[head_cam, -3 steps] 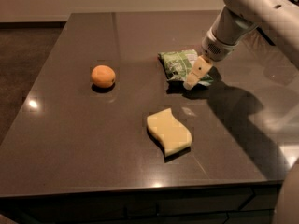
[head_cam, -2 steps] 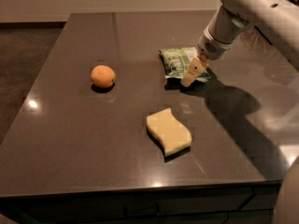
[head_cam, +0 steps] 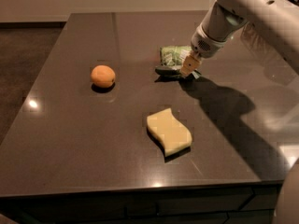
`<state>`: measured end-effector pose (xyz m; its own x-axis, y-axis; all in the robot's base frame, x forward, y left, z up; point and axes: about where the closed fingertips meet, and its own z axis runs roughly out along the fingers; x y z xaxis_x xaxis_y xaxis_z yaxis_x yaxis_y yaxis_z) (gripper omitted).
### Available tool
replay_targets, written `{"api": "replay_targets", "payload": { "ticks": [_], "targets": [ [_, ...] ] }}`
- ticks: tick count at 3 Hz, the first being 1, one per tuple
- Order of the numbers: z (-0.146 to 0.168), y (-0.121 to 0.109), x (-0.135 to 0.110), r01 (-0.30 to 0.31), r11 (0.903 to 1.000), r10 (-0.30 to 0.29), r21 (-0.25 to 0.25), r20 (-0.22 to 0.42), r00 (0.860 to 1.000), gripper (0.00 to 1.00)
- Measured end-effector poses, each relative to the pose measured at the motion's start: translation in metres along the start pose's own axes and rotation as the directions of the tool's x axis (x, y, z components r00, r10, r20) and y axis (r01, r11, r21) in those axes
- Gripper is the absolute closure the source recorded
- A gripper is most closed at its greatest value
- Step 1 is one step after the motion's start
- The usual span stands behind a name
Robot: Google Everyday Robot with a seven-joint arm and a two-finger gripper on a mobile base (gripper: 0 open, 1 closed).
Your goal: Move green jalapeno chip bag near orange
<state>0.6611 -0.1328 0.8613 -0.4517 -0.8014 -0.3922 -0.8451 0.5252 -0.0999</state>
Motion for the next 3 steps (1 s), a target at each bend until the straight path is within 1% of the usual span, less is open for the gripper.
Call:
{"api": "replay_targets", "payload": {
  "ticks": [1, 2, 3],
  "targets": [
    [0.003, 0.006, -0.007, 0.02, 0.9996, -0.02, -0.017, 0.005, 1.0, 0.87],
    [0.004, 0.019, -0.018, 0.069, 0.9965, -0.068, -0.046, 0.022, 0.997, 1.0],
    [0.006, 0.044, -0.037, 0.167, 0.9828, -0.164, -0.079, 0.041, 0.986, 1.0]
  ]
}}
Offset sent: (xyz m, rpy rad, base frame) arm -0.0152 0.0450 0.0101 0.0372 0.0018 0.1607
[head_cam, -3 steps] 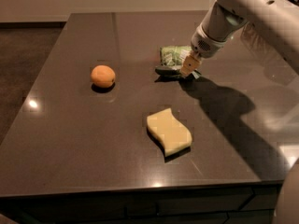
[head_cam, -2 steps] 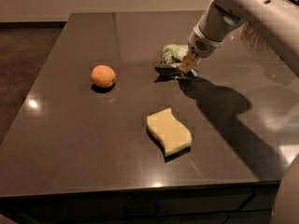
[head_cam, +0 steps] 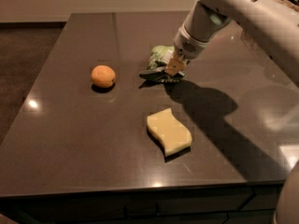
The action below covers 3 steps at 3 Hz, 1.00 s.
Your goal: Move green jalapeno chip bag near orange
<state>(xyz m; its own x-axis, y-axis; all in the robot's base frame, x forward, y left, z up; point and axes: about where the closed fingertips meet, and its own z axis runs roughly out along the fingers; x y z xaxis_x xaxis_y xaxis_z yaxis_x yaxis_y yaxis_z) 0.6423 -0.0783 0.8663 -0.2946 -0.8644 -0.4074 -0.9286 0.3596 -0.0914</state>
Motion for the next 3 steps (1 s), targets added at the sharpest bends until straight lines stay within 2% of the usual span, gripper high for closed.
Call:
{"api": "replay_targets", "payload": {
  "ticks": [1, 3],
  "targets": [
    [0.004, 0.021, -0.024, 0.095, 0.9948, -0.095, -0.035, 0.0, 0.995, 1.0],
    [0.009, 0.04, -0.049, 0.187, 0.9793, -0.187, -0.078, 0.001, 0.982, 1.0]
  ]
}}
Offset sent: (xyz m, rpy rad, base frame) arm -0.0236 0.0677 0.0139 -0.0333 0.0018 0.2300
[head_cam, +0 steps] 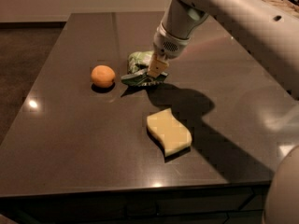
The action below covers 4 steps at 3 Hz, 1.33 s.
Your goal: Move green jalapeno chip bag near orange
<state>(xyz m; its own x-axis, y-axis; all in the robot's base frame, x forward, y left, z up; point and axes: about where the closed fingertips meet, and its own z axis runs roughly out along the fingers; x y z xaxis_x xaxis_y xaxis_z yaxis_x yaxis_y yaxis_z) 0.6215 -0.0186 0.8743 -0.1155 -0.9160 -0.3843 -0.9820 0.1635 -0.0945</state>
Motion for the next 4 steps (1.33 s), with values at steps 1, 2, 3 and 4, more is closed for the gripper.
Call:
{"api": "replay_targets", "payload": {
  "ticks": [1, 2, 3, 4],
  "targets": [
    [0.0015, 0.0044, -0.0068, 0.024, 0.9996, -0.024, -0.016, -0.001, 1.0, 0.82],
    [0.0026, 0.0082, -0.011, 0.04, 0.9988, -0.04, -0.026, 0.001, 0.999, 0.59],
    [0.0036, 0.0106, -0.0134, 0.04, 0.9988, -0.04, -0.029, 0.004, 0.999, 0.35],
    [0.0053, 0.0109, -0.0142, 0.041, 0.9987, -0.041, -0.03, 0.005, 0.999, 0.13]
  ]
}}
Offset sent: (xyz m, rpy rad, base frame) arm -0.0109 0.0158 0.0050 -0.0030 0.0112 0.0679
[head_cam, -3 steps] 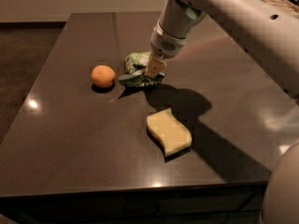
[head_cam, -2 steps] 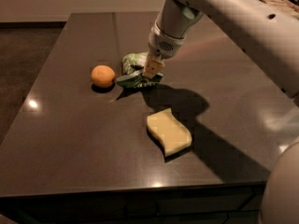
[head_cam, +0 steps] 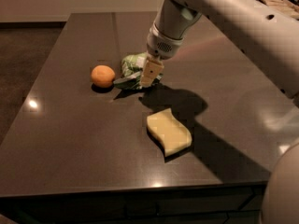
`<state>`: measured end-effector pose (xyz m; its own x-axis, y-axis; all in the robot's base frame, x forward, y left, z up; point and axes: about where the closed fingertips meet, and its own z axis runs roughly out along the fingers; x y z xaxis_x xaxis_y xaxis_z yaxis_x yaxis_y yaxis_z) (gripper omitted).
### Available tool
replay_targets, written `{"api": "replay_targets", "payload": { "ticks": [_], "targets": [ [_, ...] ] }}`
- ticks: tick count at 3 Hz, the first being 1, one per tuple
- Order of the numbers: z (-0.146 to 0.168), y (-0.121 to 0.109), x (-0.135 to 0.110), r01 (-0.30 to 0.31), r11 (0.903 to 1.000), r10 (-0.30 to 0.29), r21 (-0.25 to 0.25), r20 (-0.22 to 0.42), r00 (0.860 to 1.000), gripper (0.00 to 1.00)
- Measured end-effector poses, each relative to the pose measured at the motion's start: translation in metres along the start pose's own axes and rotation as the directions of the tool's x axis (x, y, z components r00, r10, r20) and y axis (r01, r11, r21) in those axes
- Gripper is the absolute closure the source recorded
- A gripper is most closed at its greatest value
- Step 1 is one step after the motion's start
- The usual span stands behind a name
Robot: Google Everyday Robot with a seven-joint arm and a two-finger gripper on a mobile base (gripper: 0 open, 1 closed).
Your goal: Move green jalapeno chip bag near orange
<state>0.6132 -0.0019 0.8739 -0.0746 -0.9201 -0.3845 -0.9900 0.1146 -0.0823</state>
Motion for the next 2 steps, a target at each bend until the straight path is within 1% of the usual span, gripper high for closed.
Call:
{"api": "replay_targets", "payload": {
  "ticks": [1, 2],
  "targets": [
    [0.0019, 0.0001, -0.0006, 0.001, 1.0, -0.001, -0.002, 0.0, 1.0, 0.0],
    [0.002, 0.0001, -0.0006, 0.001, 1.0, -0.001, -0.002, 0.0, 1.0, 0.0]
  ]
}}
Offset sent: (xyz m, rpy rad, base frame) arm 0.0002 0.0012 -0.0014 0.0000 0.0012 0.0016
